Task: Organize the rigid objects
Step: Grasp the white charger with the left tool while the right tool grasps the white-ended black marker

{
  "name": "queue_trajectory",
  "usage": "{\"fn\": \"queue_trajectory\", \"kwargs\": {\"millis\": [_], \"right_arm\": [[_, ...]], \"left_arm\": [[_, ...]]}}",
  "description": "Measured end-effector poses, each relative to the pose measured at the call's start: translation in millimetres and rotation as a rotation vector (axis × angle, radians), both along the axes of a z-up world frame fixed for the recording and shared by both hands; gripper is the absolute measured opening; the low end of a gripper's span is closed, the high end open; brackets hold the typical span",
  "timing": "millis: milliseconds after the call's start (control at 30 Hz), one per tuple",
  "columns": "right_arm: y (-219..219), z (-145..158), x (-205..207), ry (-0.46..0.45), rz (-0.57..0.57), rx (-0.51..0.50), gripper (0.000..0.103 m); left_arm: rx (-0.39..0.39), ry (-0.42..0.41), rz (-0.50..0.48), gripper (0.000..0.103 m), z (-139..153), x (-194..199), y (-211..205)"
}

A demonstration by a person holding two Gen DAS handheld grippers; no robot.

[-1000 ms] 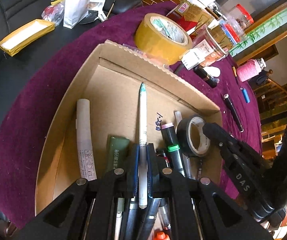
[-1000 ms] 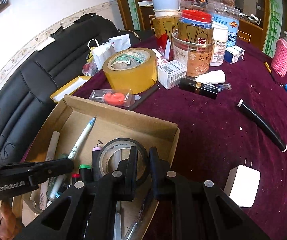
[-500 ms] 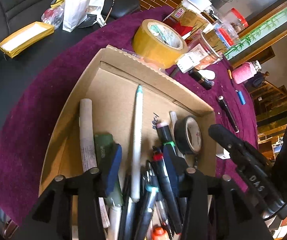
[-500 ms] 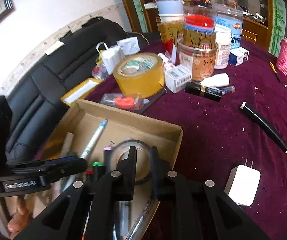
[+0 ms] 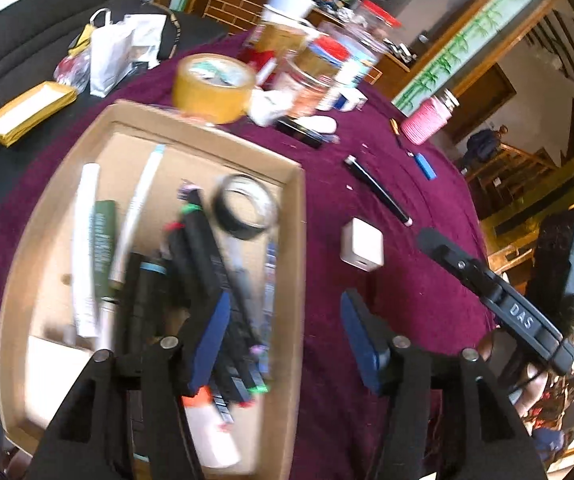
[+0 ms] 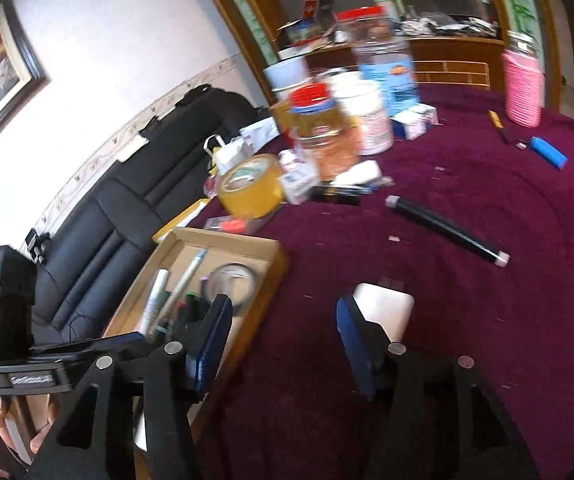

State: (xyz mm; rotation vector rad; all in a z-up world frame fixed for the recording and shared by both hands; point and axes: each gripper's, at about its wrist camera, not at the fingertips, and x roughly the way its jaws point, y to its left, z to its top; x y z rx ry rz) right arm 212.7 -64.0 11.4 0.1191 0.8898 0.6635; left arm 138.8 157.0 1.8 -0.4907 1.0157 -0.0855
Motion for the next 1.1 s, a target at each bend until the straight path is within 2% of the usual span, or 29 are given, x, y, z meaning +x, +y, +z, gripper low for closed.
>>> {"fn": "queue_trajectory", "kwargs": {"millis": [67,167,267,333,433,533,600,700,800,900,933,967,1000,1100], "right_arm": [[-22,-3,5,0.005,-0.017,0.006,0.066],[-46,-11,14,0.008,-0.043,0.009,0.066],[-66,-22,24,0.003,-0.090,0.018,0.066],[-76,-28,30,0.005,-0.102,0.032,0.066],[-84,-34,38,0.010,-0.147,-0.006,0.066],[-96,-37,42,0.040,-0.172,0.024,0.068],[-103,-37,43,0.046,-0.193,0.033,0.068],[-114,-34,43,0.037,-0.244,0.046,0.074],[-121,-34,44,0.037,-0.281,0.041,0.080],[-123,-37,46,0.046,-0.270,0.050,0.087],[-123,-37,46,0.050,-0.257,0.069,0.089],[-122,-37,46,0.049,-0.247,0.078,0.090],[-122,-36,45,0.041,-0.244,0.078,0.090],[-122,-37,46,0.050,-0.240,0.078,0.090]], "left_arm": [[0.024,-0.001,-0.016,0.060,2,4,-19],[0.067,-0.003,-0.035,0.067,3,13,-45],[0.156,0.020,-0.060,0.069,-4,29,-72],[0.183,0.037,-0.087,0.070,-11,40,-84],[0.225,0.053,-0.121,0.070,-22,64,-107],[0.249,0.054,-0.147,0.071,-31,84,-124],[0.298,0.061,-0.169,0.072,-39,99,-136],[0.358,0.073,-0.188,0.072,-49,114,-149],[0.368,0.105,-0.195,0.072,-59,124,-154],[0.409,0.107,-0.198,0.072,-64,130,-161],[0.408,0.114,-0.192,0.067,-67,132,-161],[0.390,0.128,-0.181,0.052,-71,134,-159],[0.373,0.138,-0.183,0.047,-74,136,-159],[0.370,0.134,-0.182,0.044,-74,134,-157]]}}
